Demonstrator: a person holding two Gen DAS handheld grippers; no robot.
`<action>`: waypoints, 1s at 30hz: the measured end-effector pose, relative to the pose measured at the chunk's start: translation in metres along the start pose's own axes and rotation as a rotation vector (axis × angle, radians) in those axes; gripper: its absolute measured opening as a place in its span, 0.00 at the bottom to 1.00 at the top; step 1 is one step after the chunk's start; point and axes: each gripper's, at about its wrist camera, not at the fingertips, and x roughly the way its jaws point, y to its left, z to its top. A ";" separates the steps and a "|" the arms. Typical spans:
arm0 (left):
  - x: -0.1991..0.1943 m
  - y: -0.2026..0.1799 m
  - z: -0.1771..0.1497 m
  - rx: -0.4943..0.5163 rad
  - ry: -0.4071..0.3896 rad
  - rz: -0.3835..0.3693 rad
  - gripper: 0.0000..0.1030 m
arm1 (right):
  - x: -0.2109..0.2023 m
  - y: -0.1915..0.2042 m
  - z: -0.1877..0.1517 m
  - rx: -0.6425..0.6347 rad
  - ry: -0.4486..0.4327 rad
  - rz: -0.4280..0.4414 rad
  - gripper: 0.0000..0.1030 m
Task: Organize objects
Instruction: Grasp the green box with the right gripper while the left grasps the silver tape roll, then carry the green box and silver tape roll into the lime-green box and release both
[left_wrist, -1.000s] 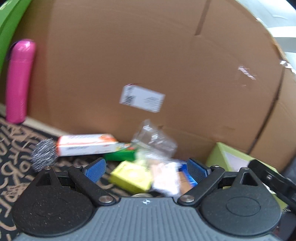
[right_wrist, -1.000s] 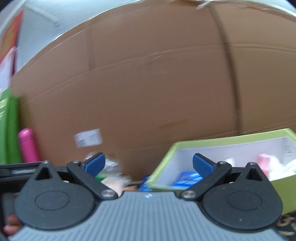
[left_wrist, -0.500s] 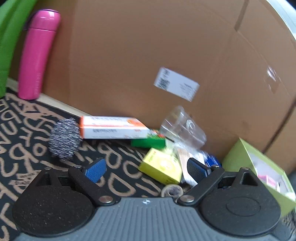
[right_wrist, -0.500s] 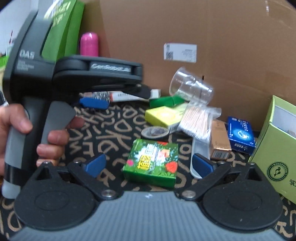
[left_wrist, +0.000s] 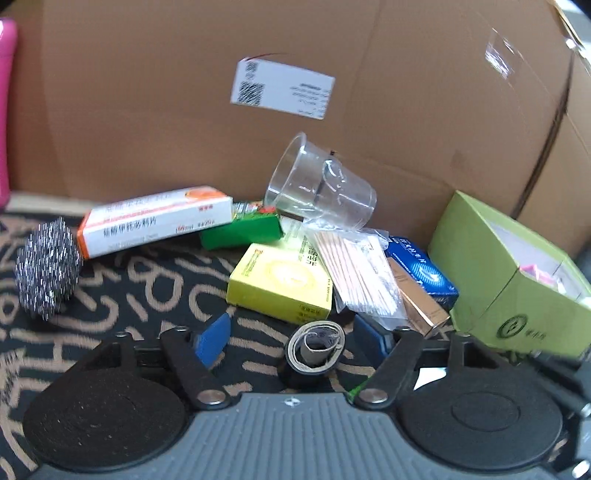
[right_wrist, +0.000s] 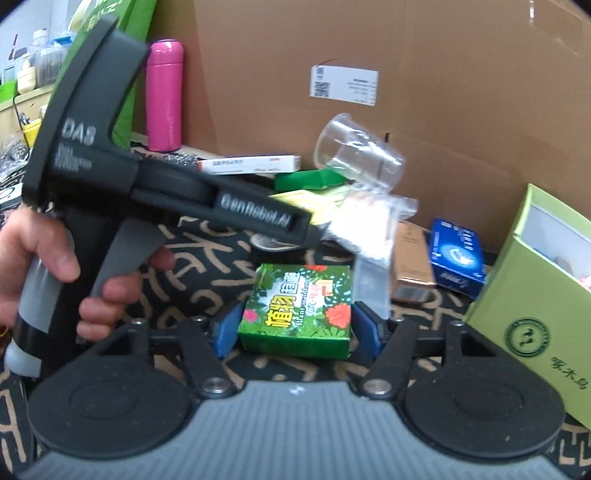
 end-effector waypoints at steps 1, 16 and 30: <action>0.001 -0.002 0.000 0.022 0.004 -0.001 0.64 | -0.001 -0.003 0.000 0.010 0.000 0.009 0.62; -0.007 -0.003 -0.005 0.057 0.011 0.018 0.56 | 0.000 -0.004 -0.001 0.039 -0.019 0.006 0.64; -0.030 0.019 0.003 -0.113 -0.103 0.030 0.34 | -0.022 -0.013 0.006 0.080 -0.133 -0.025 0.58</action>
